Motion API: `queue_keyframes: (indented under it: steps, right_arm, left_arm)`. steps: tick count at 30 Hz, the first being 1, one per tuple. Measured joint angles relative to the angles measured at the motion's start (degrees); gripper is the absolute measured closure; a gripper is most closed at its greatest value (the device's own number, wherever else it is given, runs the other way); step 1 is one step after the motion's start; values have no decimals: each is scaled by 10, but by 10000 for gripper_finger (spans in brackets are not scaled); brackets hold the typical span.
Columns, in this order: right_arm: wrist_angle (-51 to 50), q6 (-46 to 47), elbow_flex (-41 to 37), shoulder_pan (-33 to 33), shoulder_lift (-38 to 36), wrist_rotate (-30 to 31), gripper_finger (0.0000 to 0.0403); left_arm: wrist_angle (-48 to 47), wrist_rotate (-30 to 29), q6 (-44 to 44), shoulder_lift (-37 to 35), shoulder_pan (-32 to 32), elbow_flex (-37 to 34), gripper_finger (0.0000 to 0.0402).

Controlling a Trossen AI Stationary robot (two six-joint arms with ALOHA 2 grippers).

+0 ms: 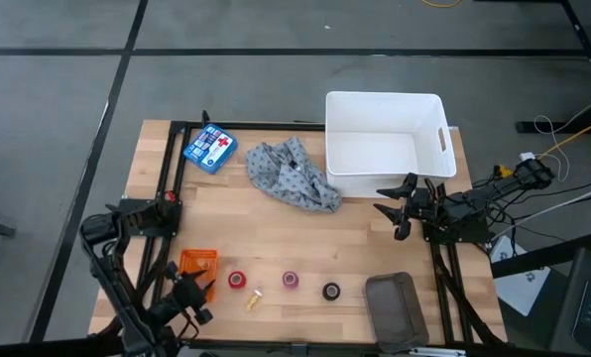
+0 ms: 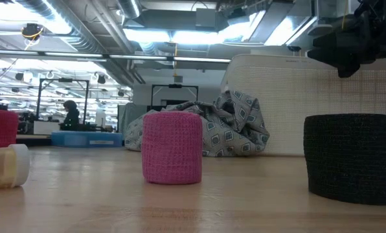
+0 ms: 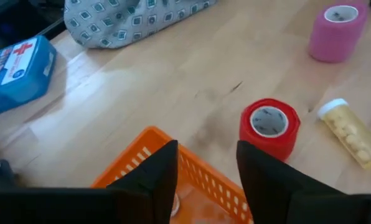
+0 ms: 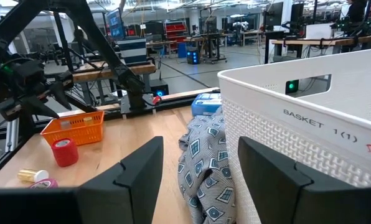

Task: Pick & place medical supplies in basket/bin
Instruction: Put the yellow pill bottle into the orange bin

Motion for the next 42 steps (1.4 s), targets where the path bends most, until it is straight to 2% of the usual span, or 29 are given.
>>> queue_keyframes:
  steps: [3, 7, 12, 15, 17, 22, 27, 34, 42]
  right_arm:
    - [0, 0, 0, 0, 0, 0, 194]
    - [0, 0, 0, 0, 0, 0, 194]
    - [0, 0, 0, 0, 0, 0, 194]
    - [0, 0, 0, 0, 0, 0, 194]
    - [0, 0, 0, 0, 0, 0, 194]
    - [-1, 0, 0, 0, 0, 0, 194]
    - [-6, 3, 0, 0, 0, -1, 194]
    - [-17, 4, 0, 0, 0, -2, 194]
    - [-42, 21, 0, 0, 0, -2, 194]
  left_arm:
    - [-11, -18, 3, 0, 11, 7, 224]
    - [-32, -78, 39, 0, 38, 34, 218]
    - [-40, -103, 143, 0, 93, 90, 217]
    - [-12, -113, 219, 0, 134, 127, 217]
    - [18, -75, 288, 0, 164, 153, 217]
    - [144, 101, 491, -1, 242, 179, 217]
    - [248, 226, 595, 0, 306, 180, 217]
    - [253, 377, 607, 2, 359, 177, 217]
    - [244, 390, 548, 3, 352, 177, 217]
